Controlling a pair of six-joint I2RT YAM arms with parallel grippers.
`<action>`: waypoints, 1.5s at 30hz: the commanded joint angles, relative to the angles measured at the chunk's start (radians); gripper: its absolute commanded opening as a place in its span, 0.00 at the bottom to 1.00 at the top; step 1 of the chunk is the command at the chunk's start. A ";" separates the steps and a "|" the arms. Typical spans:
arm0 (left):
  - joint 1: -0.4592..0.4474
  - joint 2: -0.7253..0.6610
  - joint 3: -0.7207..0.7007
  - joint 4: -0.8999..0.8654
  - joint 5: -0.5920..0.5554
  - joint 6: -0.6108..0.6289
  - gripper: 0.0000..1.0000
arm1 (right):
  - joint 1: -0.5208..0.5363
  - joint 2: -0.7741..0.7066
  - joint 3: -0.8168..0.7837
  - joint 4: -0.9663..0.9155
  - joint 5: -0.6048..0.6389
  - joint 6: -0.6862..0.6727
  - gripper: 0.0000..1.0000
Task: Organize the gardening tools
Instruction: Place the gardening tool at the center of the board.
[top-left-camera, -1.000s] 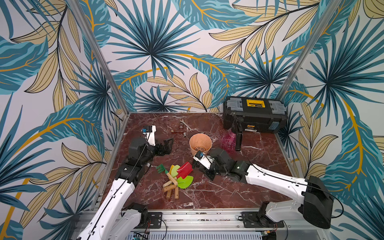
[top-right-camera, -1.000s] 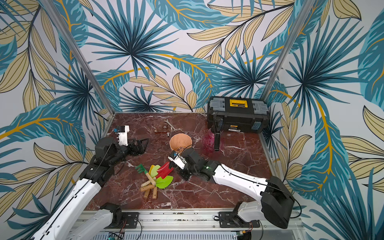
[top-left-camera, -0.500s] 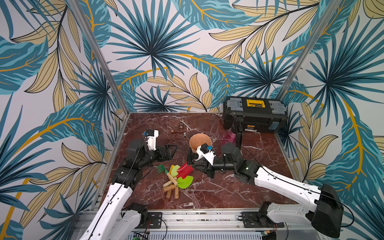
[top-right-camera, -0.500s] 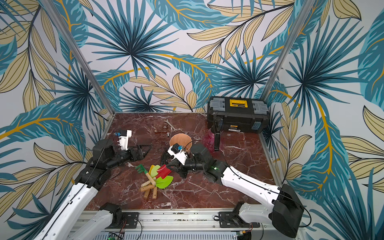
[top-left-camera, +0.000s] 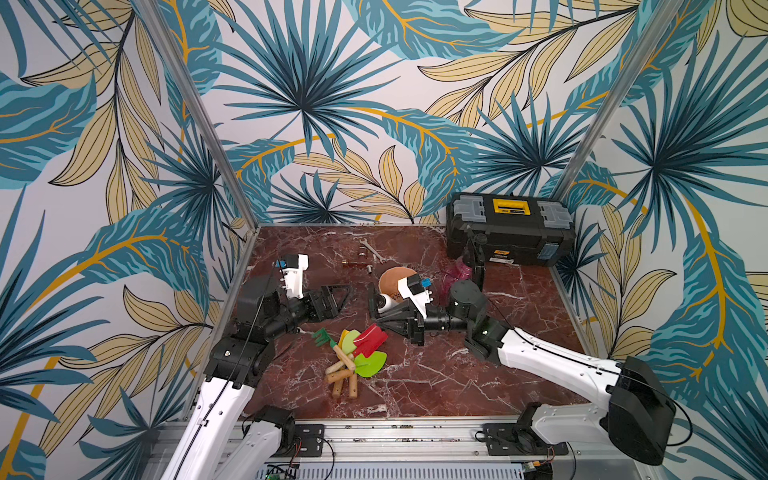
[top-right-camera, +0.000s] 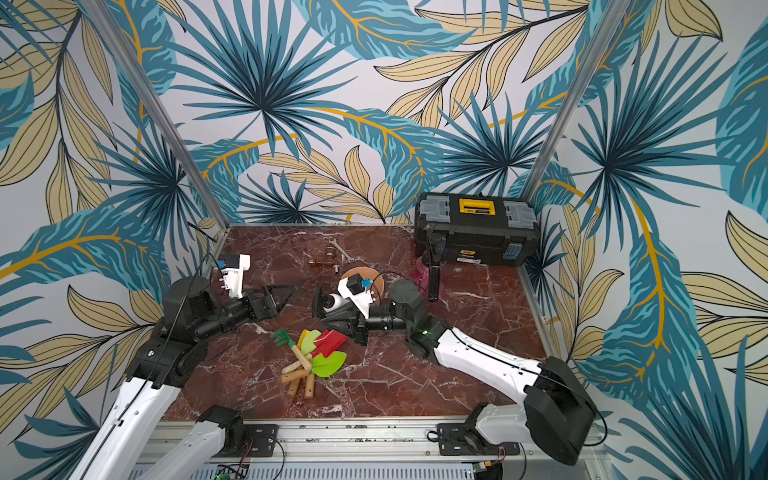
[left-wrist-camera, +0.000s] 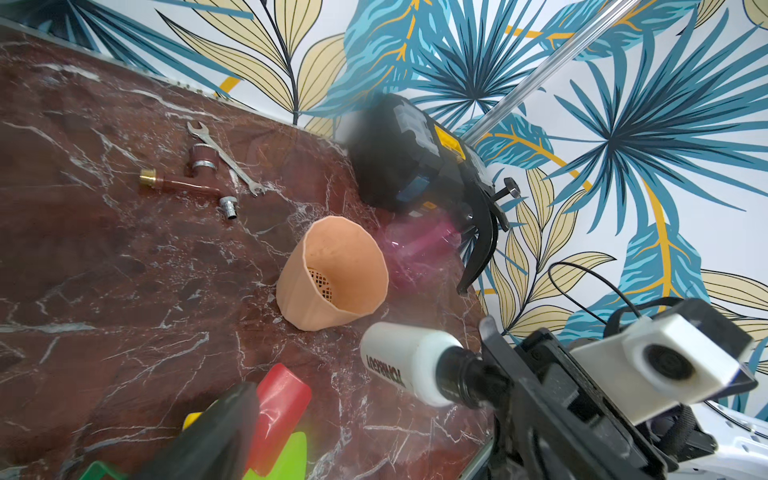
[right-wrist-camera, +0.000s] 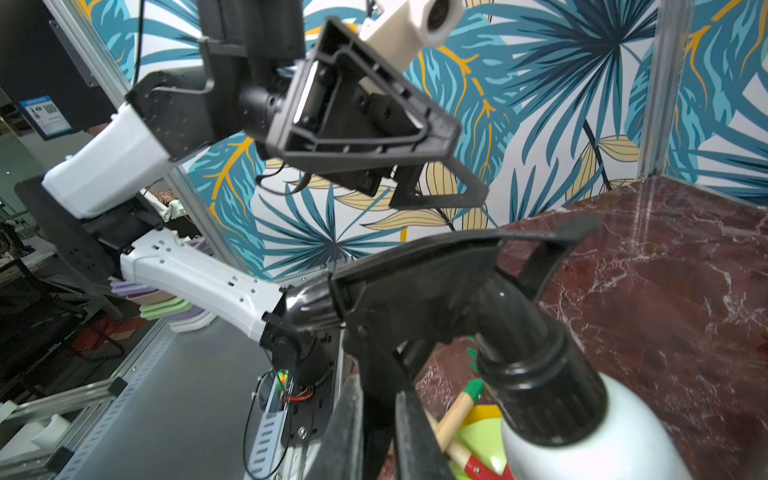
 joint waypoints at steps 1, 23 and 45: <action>-0.004 -0.058 0.019 -0.052 -0.074 0.035 1.00 | -0.004 0.095 0.072 0.210 -0.018 0.074 0.05; -0.004 -0.255 0.073 -0.236 -0.264 0.104 1.00 | 0.071 0.749 0.640 0.504 0.160 0.257 0.06; -0.004 -0.286 0.036 -0.258 -0.303 0.115 1.00 | 0.131 1.181 1.129 0.446 0.293 0.441 0.06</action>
